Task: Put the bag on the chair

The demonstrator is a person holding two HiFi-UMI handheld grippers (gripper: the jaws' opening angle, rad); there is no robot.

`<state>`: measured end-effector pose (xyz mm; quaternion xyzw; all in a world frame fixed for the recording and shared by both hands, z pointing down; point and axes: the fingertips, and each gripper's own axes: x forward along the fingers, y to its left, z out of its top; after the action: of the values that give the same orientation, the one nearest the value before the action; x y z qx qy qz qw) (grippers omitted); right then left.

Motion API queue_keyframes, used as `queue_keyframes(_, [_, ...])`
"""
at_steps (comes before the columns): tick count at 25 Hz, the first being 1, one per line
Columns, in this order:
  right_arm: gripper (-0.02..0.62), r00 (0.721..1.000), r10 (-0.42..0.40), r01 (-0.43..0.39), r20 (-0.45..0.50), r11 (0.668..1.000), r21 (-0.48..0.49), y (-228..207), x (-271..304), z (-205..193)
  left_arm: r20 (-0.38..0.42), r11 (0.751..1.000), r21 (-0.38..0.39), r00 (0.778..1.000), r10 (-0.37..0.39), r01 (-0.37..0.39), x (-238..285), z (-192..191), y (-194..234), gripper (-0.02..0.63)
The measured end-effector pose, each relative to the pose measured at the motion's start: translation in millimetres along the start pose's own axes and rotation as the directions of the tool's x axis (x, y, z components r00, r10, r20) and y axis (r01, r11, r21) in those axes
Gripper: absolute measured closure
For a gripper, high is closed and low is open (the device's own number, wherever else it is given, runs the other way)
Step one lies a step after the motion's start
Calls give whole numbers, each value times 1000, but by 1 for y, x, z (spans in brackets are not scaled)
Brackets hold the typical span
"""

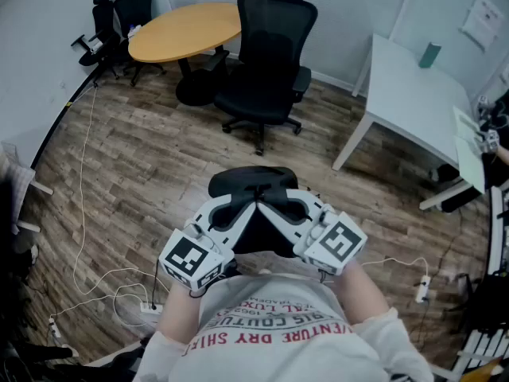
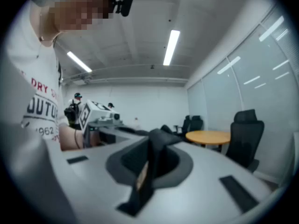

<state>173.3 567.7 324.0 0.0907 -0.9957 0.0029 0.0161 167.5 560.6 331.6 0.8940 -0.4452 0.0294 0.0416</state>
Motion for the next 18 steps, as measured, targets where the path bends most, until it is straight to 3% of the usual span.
queue_keyframes(12, [552, 1000, -2, 3, -14, 998, 60, -10, 8, -17, -23, 999, -26, 999, -26, 26, 7, -15, 11, 557])
queue_keyframes(18, [552, 999, -18, 21, -48, 997, 80, -30, 36, -24, -26, 997, -53, 998, -49, 47, 13, -22, 45, 557])
